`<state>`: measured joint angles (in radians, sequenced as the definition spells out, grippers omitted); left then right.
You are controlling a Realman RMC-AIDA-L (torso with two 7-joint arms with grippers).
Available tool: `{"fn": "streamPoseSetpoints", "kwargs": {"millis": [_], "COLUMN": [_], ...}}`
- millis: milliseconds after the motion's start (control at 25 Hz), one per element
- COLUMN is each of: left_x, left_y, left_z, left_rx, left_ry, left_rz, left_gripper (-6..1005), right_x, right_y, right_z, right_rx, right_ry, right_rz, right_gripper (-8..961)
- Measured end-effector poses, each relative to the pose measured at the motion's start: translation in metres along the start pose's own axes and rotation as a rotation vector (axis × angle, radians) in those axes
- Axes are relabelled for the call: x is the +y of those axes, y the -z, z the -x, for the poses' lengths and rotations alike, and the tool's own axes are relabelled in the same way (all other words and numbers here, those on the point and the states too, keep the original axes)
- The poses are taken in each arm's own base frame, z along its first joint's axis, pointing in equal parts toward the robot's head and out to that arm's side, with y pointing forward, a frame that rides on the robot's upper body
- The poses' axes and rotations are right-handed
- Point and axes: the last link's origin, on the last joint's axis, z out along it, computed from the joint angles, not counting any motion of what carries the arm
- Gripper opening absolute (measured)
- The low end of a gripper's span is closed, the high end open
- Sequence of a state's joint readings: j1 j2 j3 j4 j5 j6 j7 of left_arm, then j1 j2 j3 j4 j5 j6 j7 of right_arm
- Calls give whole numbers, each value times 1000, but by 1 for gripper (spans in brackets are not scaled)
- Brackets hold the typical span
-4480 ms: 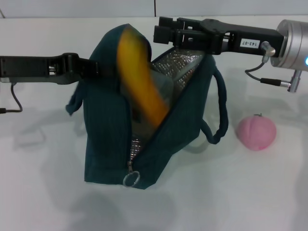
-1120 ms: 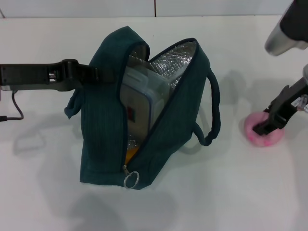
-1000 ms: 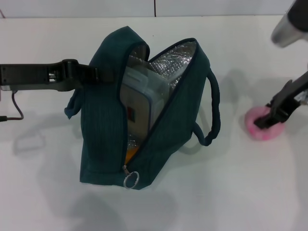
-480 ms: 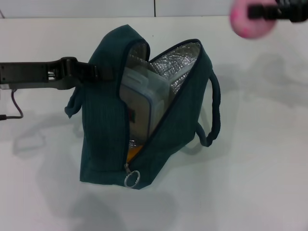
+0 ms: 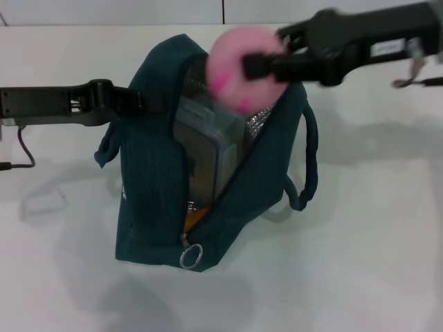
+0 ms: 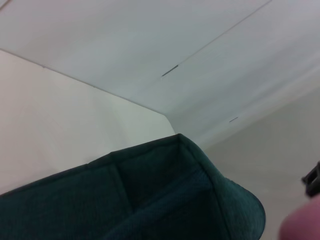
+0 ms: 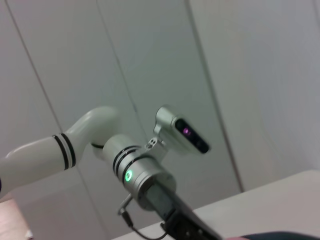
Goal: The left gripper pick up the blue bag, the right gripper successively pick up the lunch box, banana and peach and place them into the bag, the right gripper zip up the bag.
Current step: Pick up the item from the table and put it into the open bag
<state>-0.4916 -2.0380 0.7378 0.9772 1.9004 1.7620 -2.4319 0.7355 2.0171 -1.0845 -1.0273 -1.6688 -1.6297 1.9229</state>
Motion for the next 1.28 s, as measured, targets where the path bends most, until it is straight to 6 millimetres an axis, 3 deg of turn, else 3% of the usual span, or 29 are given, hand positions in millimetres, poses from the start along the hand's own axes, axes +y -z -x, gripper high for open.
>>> {"fn": "streamPoseSetpoints", "kwargs": {"millis": [240, 520, 760, 960, 1160, 1280], "left_x": [0, -2, -1, -2, -2, -3], "left_y": [-2, -4, -4, -3, -3, -1], "left_z": [0, 2, 2, 2, 1, 2], "left_rx": [1, -1, 1, 3, 4, 6], "left_ry": [-1, 7, 7, 7, 6, 9], "left_rz": [3, 11, 13, 12, 12, 9], "left_gripper": [33, 33, 33, 33, 33, 33], "right_x": [-7, -11, -10, -10, -9, -8], "right_y": [-28, -42, -46, -49, -48, -35], "right_z": [-12, -22, -26, -25, -23, -16], "right_rx": [43, 101, 129, 164, 183, 155], "right_ry": [-8, -7, -7, -7, 16, 56], "right_rz": [60, 33, 34, 38, 34, 1], "right_gripper": [258, 185, 393, 635, 683, 712]}}
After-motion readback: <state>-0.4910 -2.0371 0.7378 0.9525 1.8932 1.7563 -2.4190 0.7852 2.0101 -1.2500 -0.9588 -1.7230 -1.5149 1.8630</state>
